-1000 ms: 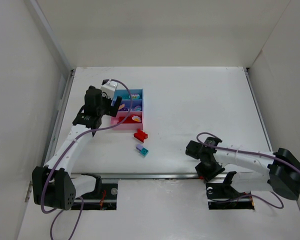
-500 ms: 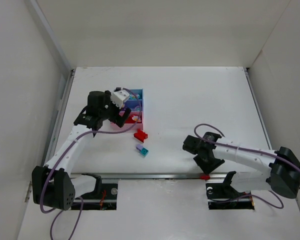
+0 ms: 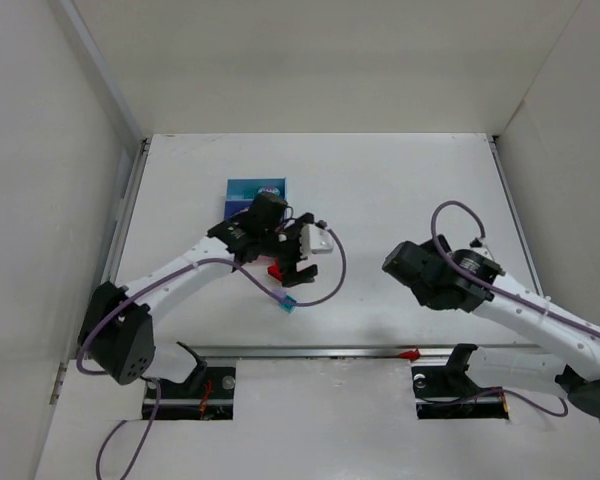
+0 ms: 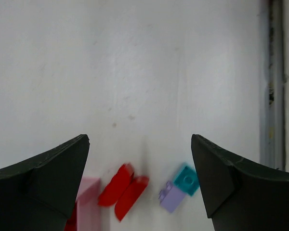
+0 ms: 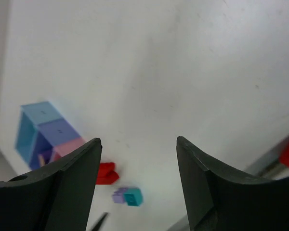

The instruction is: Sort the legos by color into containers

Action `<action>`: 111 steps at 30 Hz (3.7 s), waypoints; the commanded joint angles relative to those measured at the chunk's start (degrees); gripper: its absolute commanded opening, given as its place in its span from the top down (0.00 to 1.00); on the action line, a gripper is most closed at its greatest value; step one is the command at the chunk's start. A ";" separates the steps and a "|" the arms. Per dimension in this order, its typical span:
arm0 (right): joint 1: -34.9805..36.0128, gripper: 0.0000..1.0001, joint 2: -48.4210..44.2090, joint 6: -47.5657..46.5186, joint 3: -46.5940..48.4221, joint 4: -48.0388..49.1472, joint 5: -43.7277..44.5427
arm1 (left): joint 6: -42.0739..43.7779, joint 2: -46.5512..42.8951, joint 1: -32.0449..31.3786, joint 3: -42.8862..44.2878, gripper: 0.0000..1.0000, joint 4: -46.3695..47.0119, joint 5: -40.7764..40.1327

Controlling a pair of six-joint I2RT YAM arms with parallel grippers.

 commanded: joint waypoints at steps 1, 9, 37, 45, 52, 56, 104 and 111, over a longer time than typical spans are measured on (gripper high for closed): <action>-1.43 0.31 -2.48 -3.42 5.29 -3.36 13.05 | 0.63 3.73 -7.42 4.46 0.16 0.16 5.68; -5.83 0.24 -0.03 -19.95 13.38 -2.83 23.06 | -1.14 14.10 -23.35 10.69 0.28 5.25 6.30; -6.36 0.14 -2.30 -74.10 14.70 36.81 16.40 | -21.53 36.25 -39.79 23.35 0.57 16.77 -3.70; -6.36 0.14 -4.94 -72.86 11.37 36.28 15.26 | -24.61 40.65 -40.32 26.53 0.67 16.07 -7.93; -6.36 0.14 -6.79 -72.34 8.82 37.60 15.26 | -25.30 40.65 -40.32 26.00 0.67 16.07 -8.46; -6.36 0.14 -7.32 -71.81 8.82 37.60 15.26 | -26.45 41.18 -40.85 26.00 0.68 16.07 -7.93; -8.47 0.18 19.04 -83.94 29.91 56.58 18.96 | -14.69 3.51 -1.32 11.16 1.00 0.95 -19.18; -8.47 0.18 23.53 -85.17 29.21 58.70 13.24 | -7.82 -2.59 12.31 -2.82 1.00 7.27 -24.01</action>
